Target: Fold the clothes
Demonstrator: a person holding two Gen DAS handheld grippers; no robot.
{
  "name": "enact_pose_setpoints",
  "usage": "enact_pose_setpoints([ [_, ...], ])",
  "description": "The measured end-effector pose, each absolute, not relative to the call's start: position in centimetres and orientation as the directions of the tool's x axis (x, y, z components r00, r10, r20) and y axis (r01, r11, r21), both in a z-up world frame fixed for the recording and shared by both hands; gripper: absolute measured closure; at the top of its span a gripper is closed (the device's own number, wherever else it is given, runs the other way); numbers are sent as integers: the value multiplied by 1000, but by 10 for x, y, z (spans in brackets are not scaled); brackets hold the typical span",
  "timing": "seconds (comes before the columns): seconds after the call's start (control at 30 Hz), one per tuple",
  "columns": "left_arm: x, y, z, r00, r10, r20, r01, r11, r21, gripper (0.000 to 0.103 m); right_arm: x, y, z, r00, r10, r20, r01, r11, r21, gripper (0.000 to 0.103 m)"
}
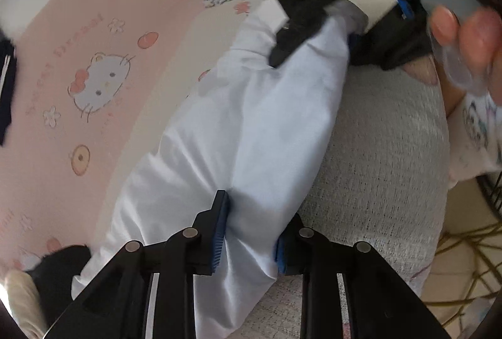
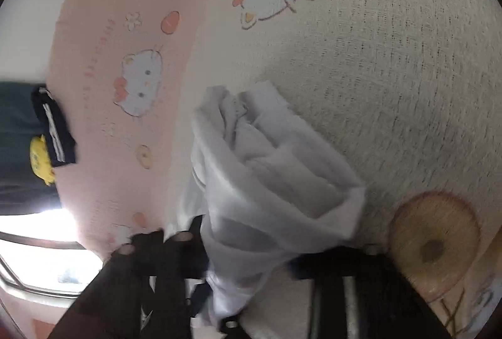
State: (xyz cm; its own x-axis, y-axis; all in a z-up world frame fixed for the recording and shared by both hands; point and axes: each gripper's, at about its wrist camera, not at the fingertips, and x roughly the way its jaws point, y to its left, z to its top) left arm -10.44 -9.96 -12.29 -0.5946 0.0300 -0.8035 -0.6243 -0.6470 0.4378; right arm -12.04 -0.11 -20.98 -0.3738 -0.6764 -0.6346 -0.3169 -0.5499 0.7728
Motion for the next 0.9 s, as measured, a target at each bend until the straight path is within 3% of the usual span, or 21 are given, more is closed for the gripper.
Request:
enact_pose_setpoints([
  [0.13, -108, -100, -118, -598, 1, -801, -570, -704, 424, 76, -119, -9, -197, -380, -620, -686, -251, -645, 722, 80],
  [0.23, -107, -108, -105, -586, 14, -810, -521, -773, 363, 64, -120, -19, -181, -397, -568, -721, -173, -725, 666, 81],
  [0.3, -106, -116, -92, -570, 41, -820, -492, -817, 301, 45, -120, -23, -168, -413, -537, -736, -116, -770, 627, 81],
  [0.37, -102, -129, -78, -568, 52, -822, -455, -851, 261, 37, -118, -27, -157, -438, -513, -738, -62, -802, 594, 81],
  [0.6, -107, -175, -48, -550, -7, -835, -341, -911, 232, 37, -112, -57, -109, -540, -398, -742, 153, -913, 378, 81],
  [0.9, -144, -217, -43, -423, 283, -861, -206, -955, -213, 37, -101, -103, -77, -642, -303, -704, 319, -941, 114, 81],
])
